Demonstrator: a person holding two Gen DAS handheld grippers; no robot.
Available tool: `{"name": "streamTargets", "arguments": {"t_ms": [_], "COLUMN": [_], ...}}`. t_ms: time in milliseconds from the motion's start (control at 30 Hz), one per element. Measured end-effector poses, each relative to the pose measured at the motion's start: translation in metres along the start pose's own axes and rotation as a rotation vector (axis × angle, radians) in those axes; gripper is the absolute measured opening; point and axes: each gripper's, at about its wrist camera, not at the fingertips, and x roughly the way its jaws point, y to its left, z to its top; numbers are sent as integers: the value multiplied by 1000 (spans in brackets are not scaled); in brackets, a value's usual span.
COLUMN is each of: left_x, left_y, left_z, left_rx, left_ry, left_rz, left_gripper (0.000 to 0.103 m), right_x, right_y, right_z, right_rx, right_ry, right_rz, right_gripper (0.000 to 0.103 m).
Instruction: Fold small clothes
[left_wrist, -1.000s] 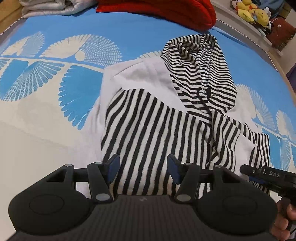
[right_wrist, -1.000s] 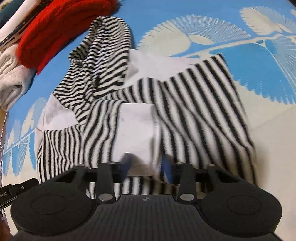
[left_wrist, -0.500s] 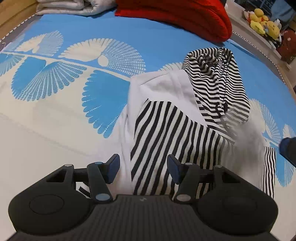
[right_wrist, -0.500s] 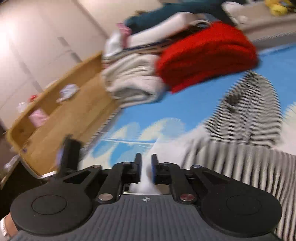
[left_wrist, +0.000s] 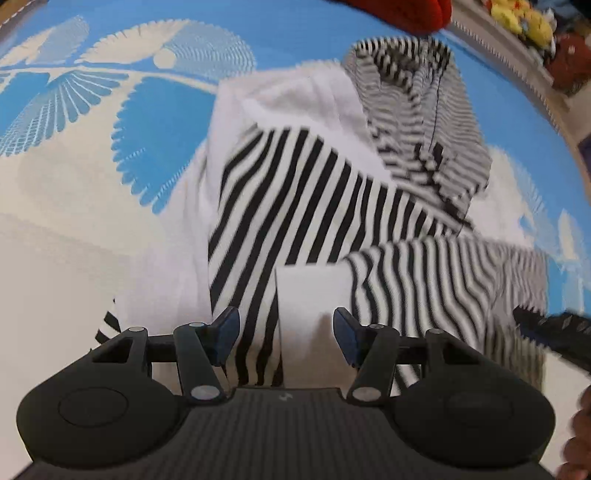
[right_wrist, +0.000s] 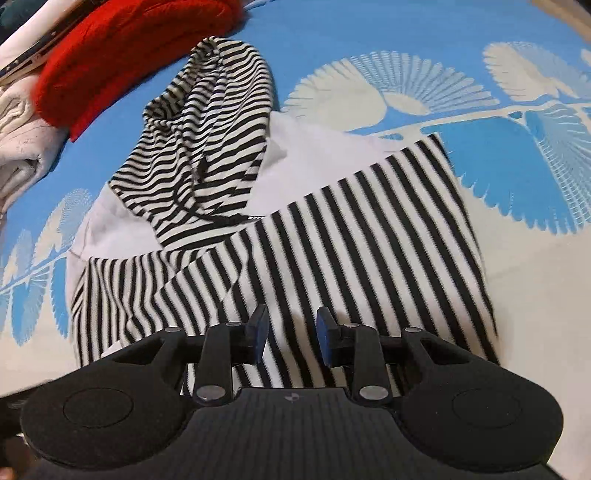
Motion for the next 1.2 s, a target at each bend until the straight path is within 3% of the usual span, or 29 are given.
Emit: {"name": "streamTargets", "arguments": {"t_ms": [233,433,467,567,667,733,800,900,967,1067,1200], "left_x": [19,23,23,20,1,-23,-33,-18,-11,-17,-6], "left_y": [-11,-21,-23,-31,-37,-32,-20,-2,0,-9,-13], "left_z": [-8,-9,-10,-10,-5,3,11,16,15,13,8], "left_rx": [68,105,114,169,254,249,208,127,132,173,164], "left_ry": [8,-5,-10,-31,-131,-246,-295,-213,-172,-191,-148], "left_rz": [45,58,58,56,75,81,106,168,153,137,78], "left_gripper": [61,57,48,4,3,3,3,6,8,24,26], "right_x": [-7,-2,-2,0,1,1,1,4,8,11,13], "right_y": [26,33,33,32,31,31,30,29,26,23,24], "right_z": [-1,-1,-1,-1,0,0,-1,-2,-3,-4,-6], "right_rx": [-171,-241,-243,-241,-238,-237,-240,-257,-261,-258,-264], "right_ry": [-45,-55,-53,-48,-51,-52,-52,-38,-25,-13,-12], "right_rz": [-35,-72,-72,-72,-81,-85,-88,-112,-134,-147,-154], "right_gripper": [46,49,49,49,49,49,49,49,49,49,50]}}
